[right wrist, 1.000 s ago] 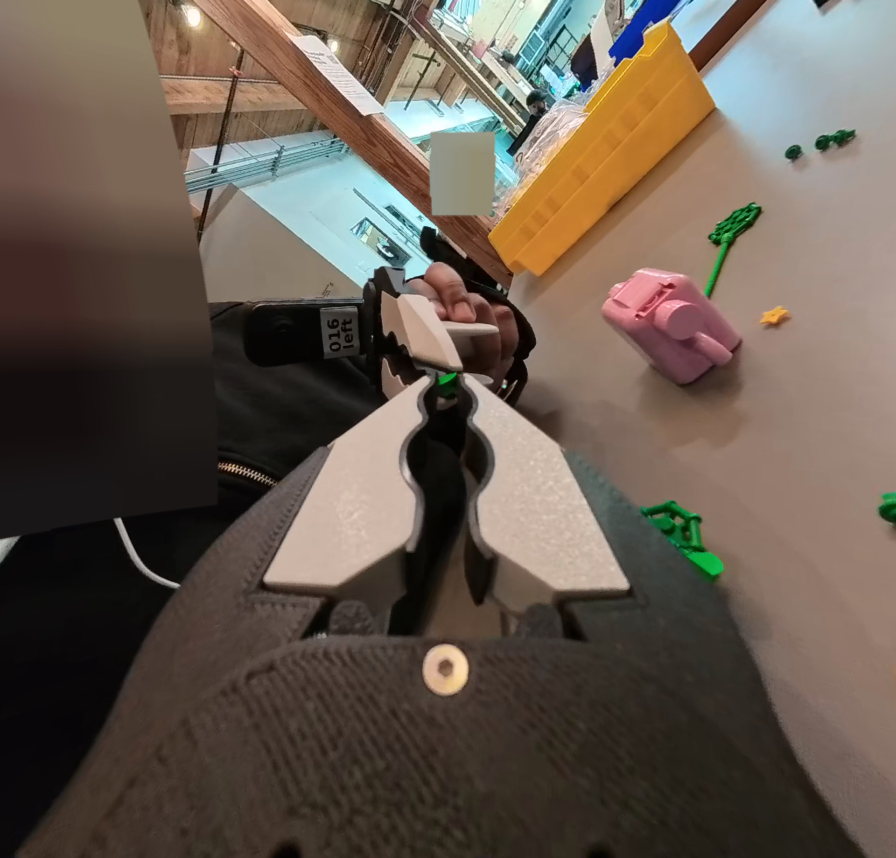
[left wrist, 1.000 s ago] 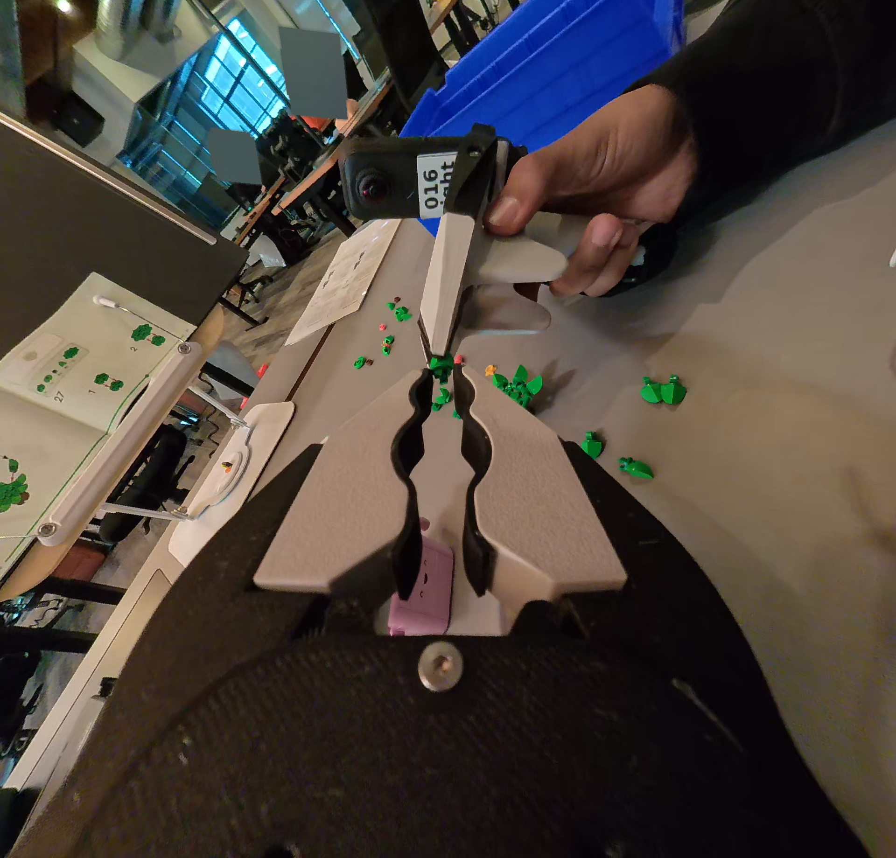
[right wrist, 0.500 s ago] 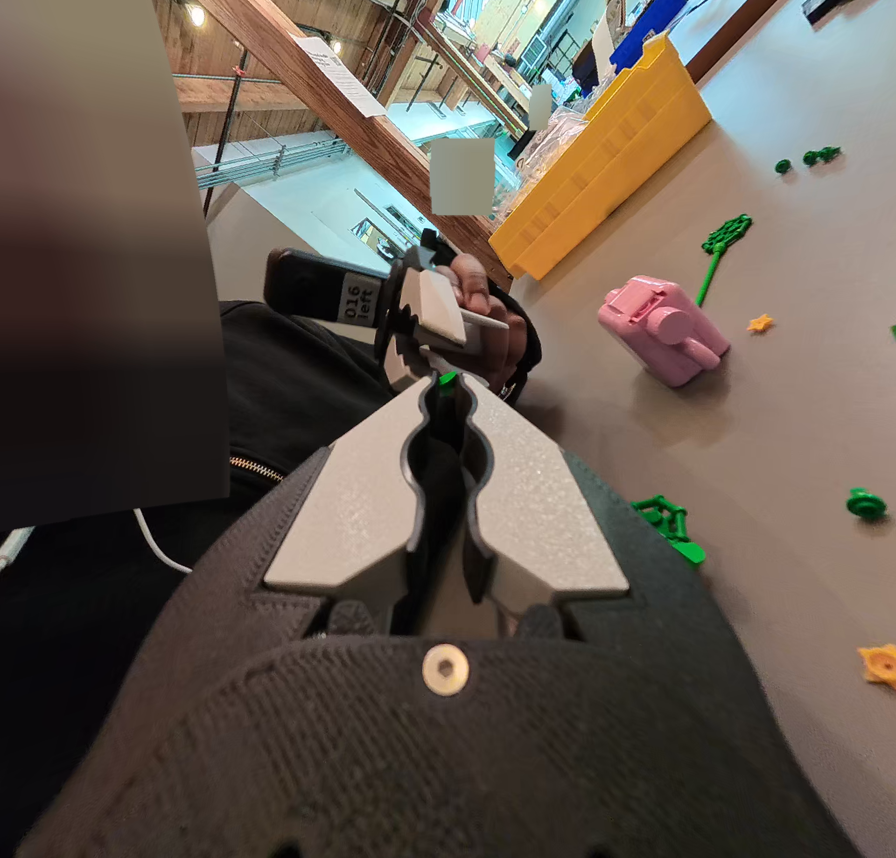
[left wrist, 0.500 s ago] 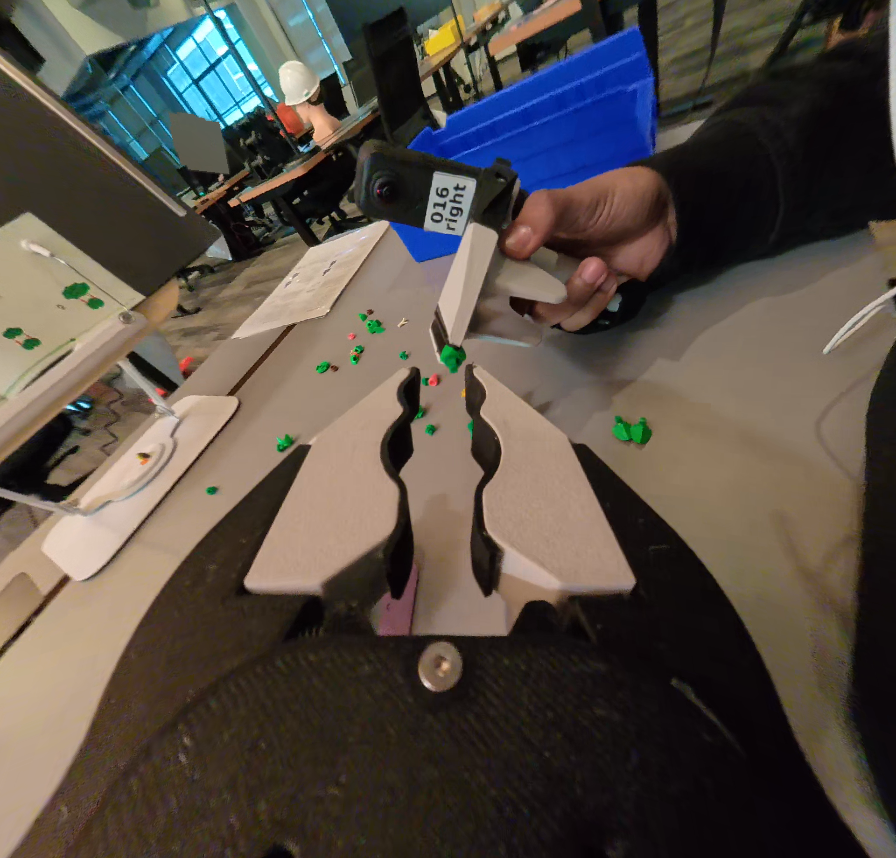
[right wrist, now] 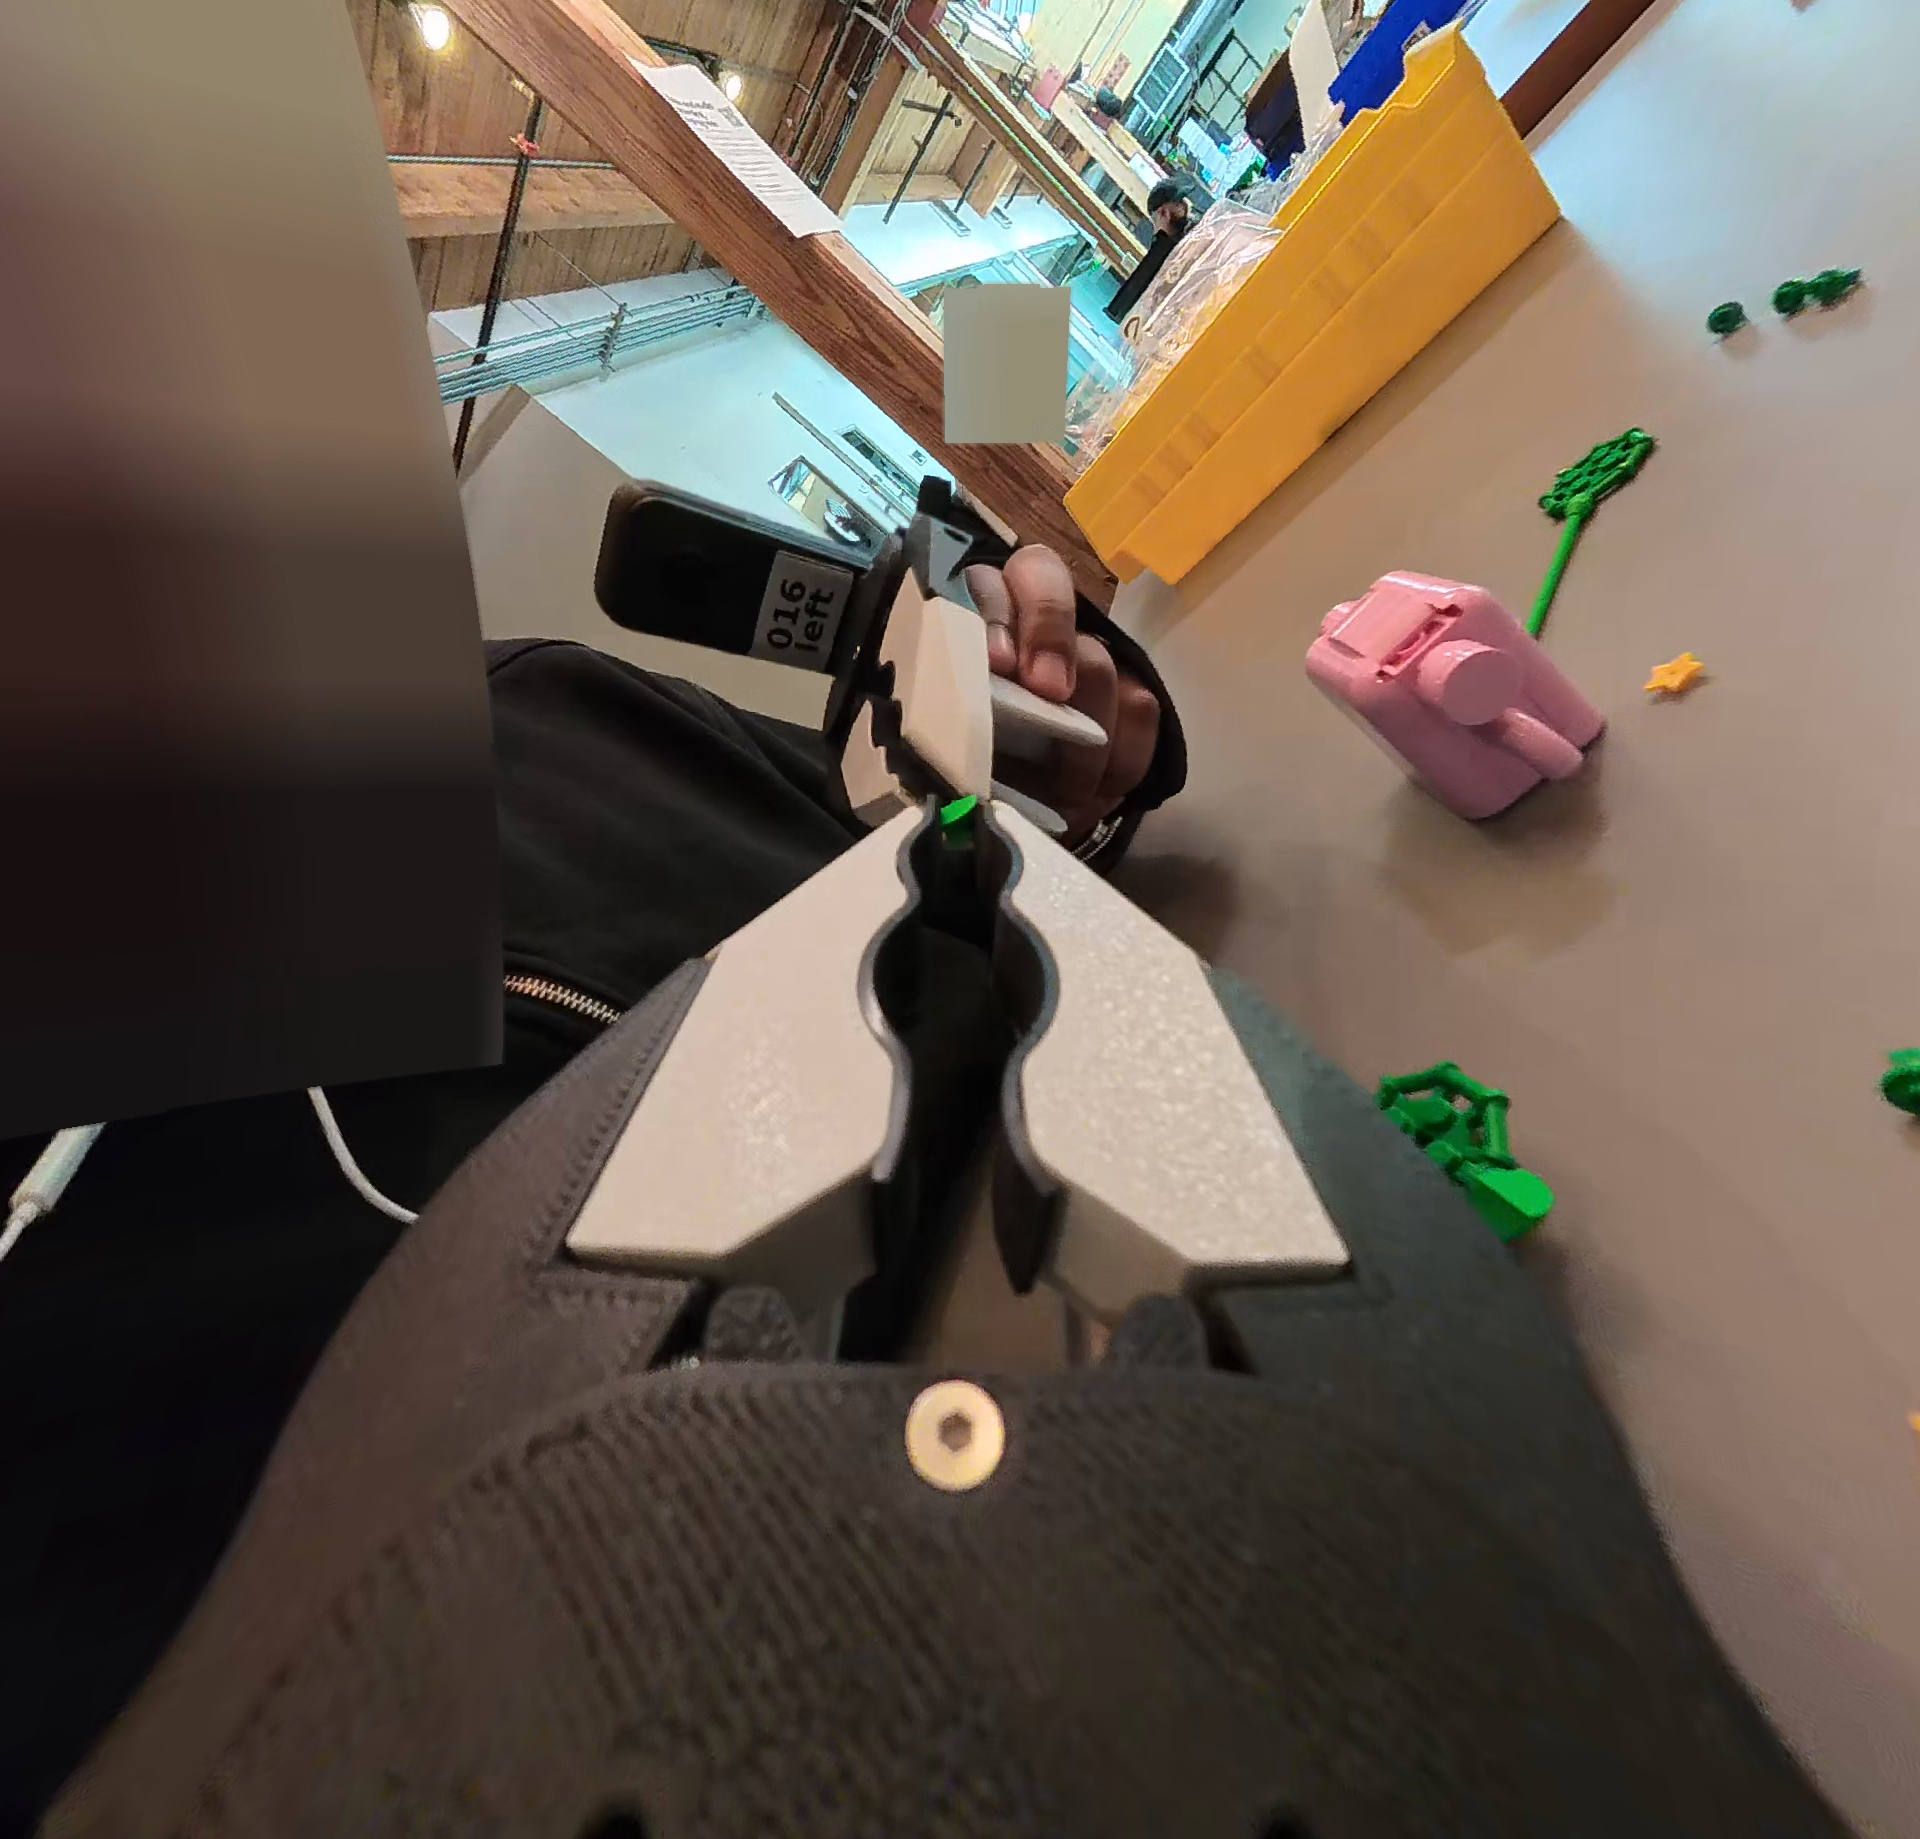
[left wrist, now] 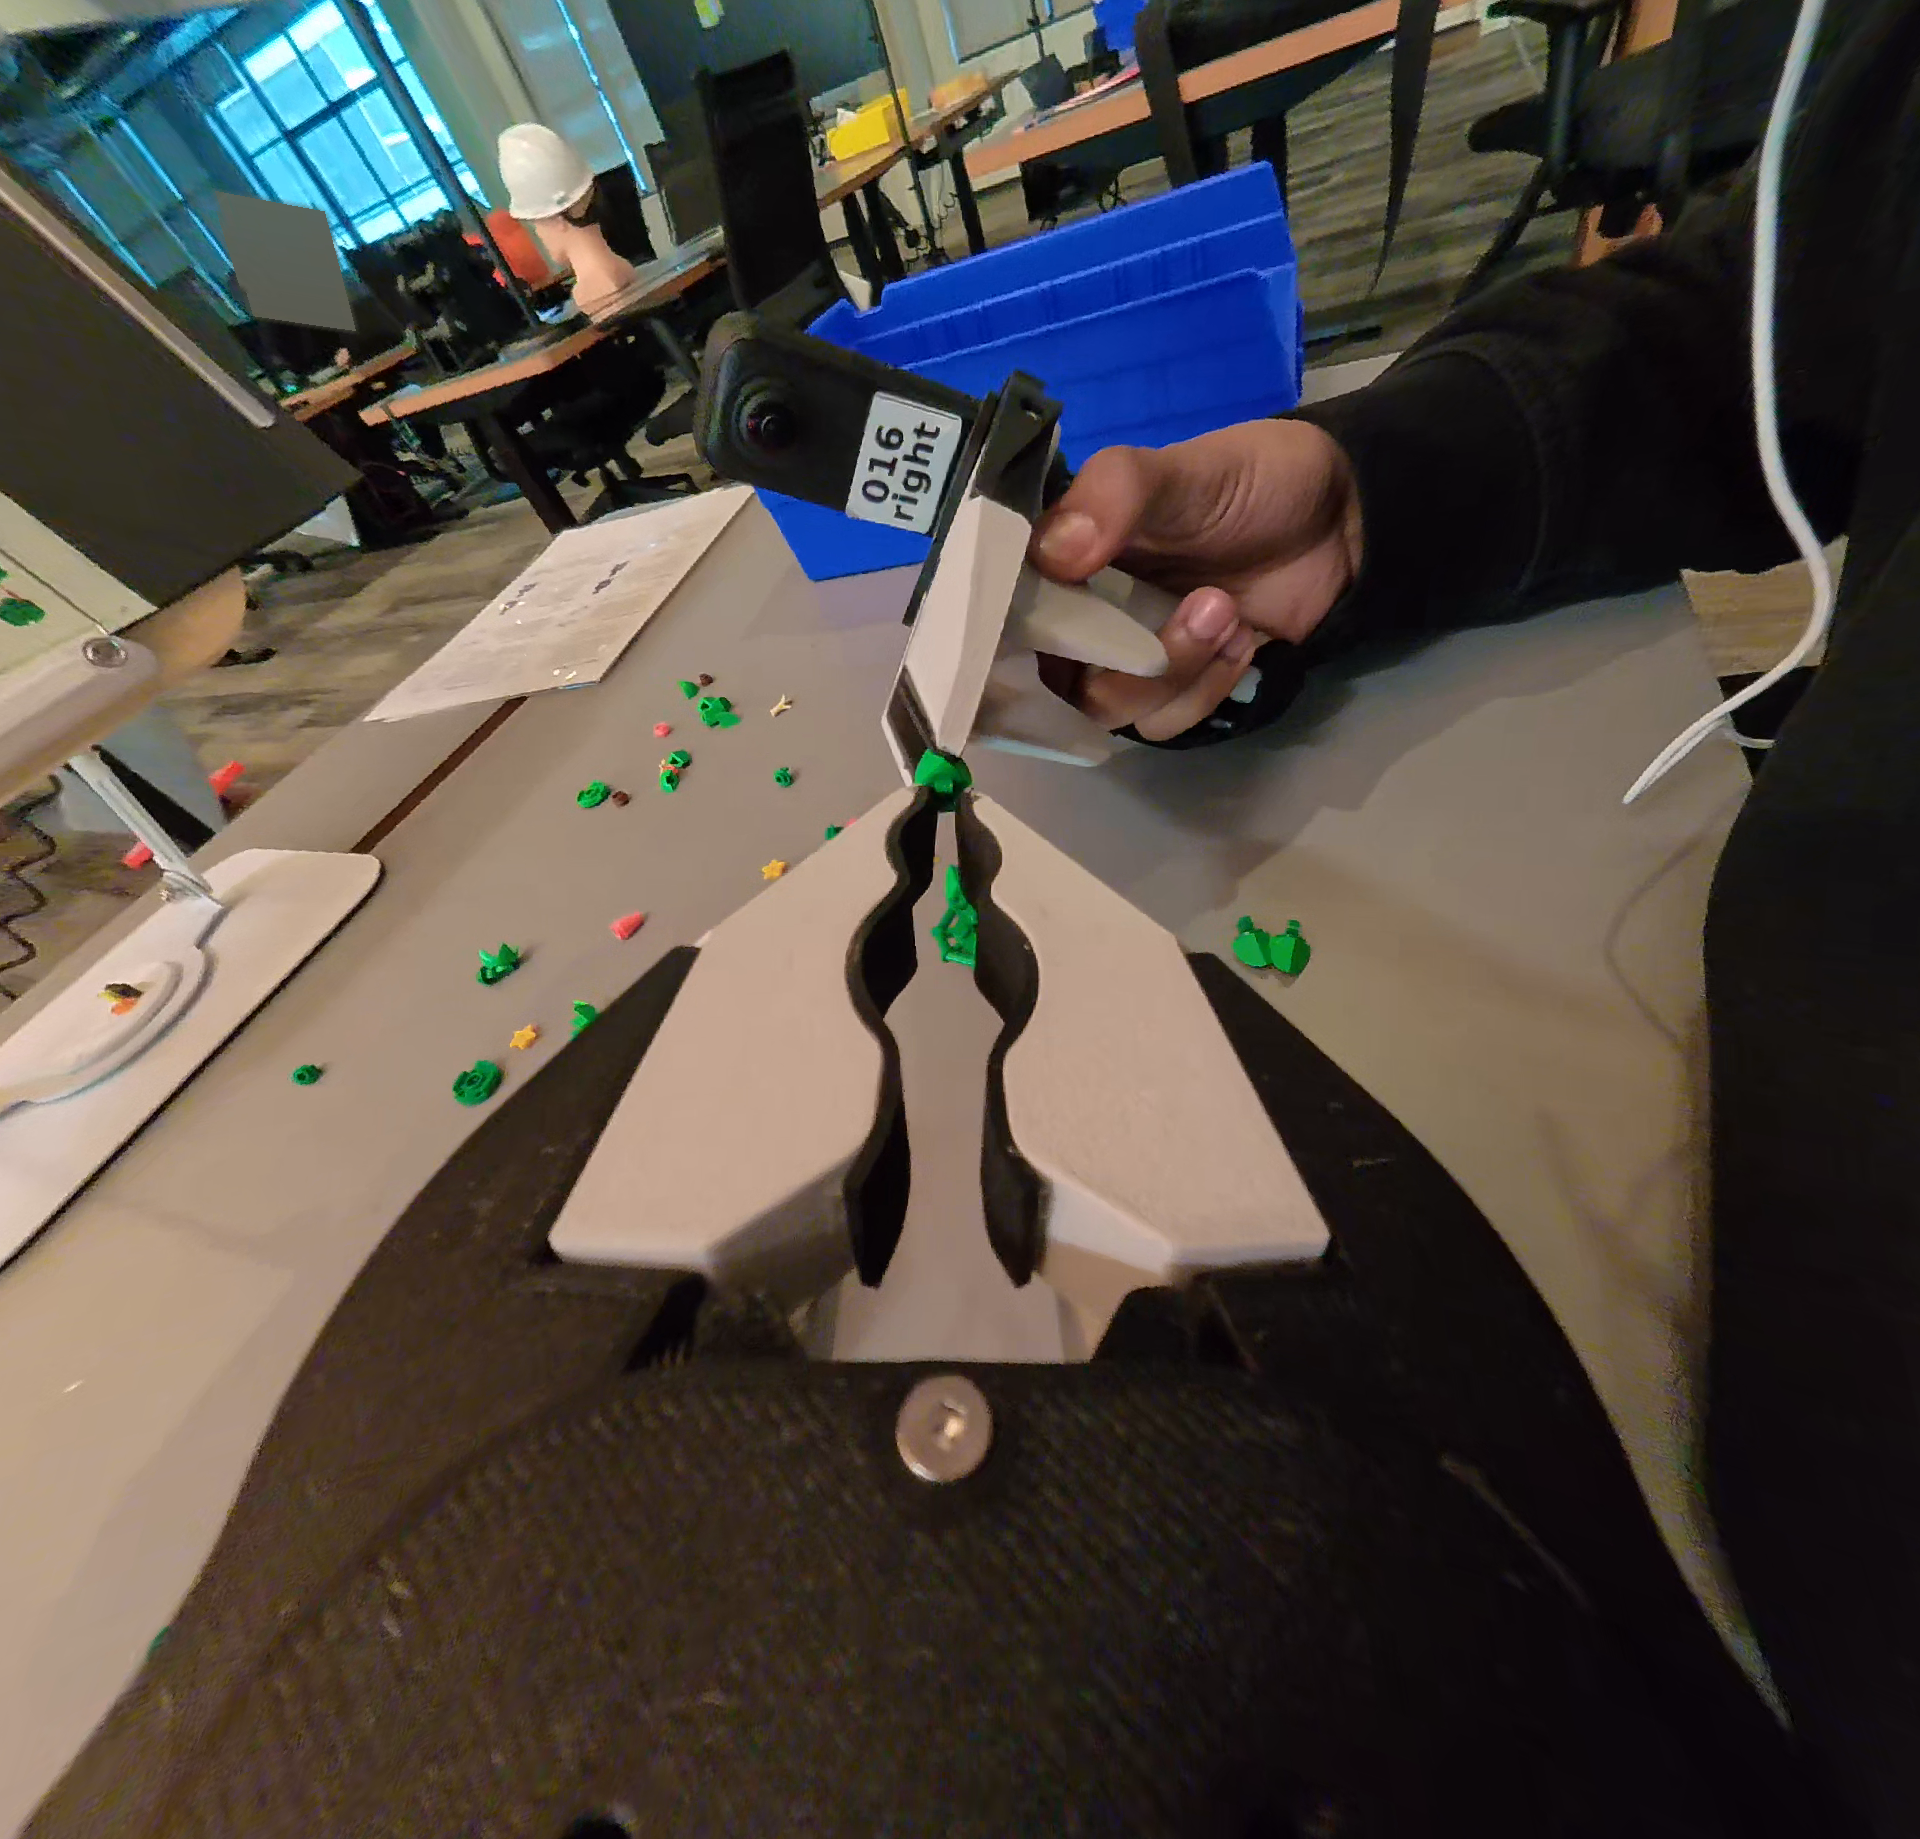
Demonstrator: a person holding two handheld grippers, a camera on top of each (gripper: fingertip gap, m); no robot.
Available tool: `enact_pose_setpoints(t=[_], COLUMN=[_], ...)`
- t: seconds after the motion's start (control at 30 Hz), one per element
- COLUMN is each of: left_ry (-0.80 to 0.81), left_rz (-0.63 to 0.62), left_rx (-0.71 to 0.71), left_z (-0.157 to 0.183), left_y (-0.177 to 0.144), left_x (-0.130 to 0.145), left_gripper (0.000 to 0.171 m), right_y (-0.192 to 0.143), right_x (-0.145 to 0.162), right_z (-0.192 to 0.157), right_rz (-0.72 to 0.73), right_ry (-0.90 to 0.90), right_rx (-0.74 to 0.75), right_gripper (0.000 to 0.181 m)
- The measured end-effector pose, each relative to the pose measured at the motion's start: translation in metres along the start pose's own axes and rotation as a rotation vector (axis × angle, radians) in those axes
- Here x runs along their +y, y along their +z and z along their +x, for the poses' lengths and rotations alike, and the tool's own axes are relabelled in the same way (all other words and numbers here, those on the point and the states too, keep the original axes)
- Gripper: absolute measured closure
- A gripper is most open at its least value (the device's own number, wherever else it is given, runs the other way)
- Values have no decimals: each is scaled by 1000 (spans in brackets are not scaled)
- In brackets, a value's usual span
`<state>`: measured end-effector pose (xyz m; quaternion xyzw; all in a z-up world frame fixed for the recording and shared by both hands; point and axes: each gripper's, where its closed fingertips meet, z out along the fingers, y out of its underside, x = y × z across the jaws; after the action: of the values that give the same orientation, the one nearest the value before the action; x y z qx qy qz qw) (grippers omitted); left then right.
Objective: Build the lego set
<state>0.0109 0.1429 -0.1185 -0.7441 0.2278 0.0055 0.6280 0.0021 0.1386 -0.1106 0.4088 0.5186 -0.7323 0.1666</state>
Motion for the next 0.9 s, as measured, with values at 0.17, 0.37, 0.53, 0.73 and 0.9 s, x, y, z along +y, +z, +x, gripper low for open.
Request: enact_pose_setpoints(t=[0.17, 0.37, 0.53, 0.73, 0.9], left_ry=[38, 26, 42, 23, 63], left_rz=[-1, 7, 13, 21, 17], left_rx=[-22, -18, -20, -25, -61], left_z=[0, -1, 0, -1, -3], left_y=[0, -1, 1, 0, -1], left_x=[-1, -1, -2, -6, -8], left_gripper=[171, 171, 171, 171, 171], right_y=[1, 0, 1, 1, 1], right_x=[0, -1, 1, -2, -4], right_z=[0, -1, 0, -2, -3], right_rz=[4, 4, -1, 15, 48], right_ry=[2, -6, 12, 27, 91], right_rx=[1, 8, 1, -15, -55], right_gripper=[177, 177, 177, 177, 177])
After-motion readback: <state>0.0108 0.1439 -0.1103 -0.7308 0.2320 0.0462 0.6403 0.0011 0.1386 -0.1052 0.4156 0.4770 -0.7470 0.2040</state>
